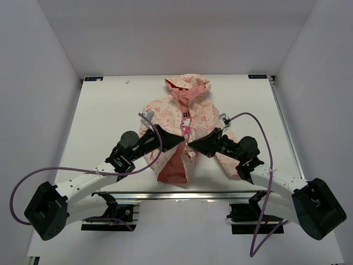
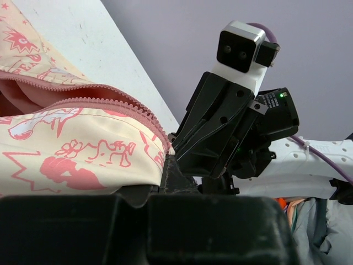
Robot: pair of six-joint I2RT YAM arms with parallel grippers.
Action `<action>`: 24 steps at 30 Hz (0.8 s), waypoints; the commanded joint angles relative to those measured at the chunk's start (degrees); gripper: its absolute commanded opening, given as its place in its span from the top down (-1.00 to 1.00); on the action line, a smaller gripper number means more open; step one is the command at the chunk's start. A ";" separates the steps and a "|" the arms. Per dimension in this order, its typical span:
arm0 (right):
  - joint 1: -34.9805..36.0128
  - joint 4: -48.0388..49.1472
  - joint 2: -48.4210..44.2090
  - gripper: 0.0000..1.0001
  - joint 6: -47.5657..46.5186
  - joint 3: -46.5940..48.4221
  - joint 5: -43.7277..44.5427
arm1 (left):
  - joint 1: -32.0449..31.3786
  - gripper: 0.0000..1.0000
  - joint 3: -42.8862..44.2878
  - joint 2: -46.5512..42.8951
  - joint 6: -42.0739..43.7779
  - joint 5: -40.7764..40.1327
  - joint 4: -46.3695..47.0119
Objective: Zip up the jacket
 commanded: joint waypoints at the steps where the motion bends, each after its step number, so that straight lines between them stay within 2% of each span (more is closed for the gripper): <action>1: -0.32 5.22 -0.31 1.00 0.26 0.91 -0.34 | 0.16 1.00 -0.64 -0.22 -1.03 -0.73 3.29; 24: -0.23 5.31 0.21 1.00 0.88 1.69 1.77 | 0.25 1.00 -1.43 1.19 -2.17 -0.82 5.40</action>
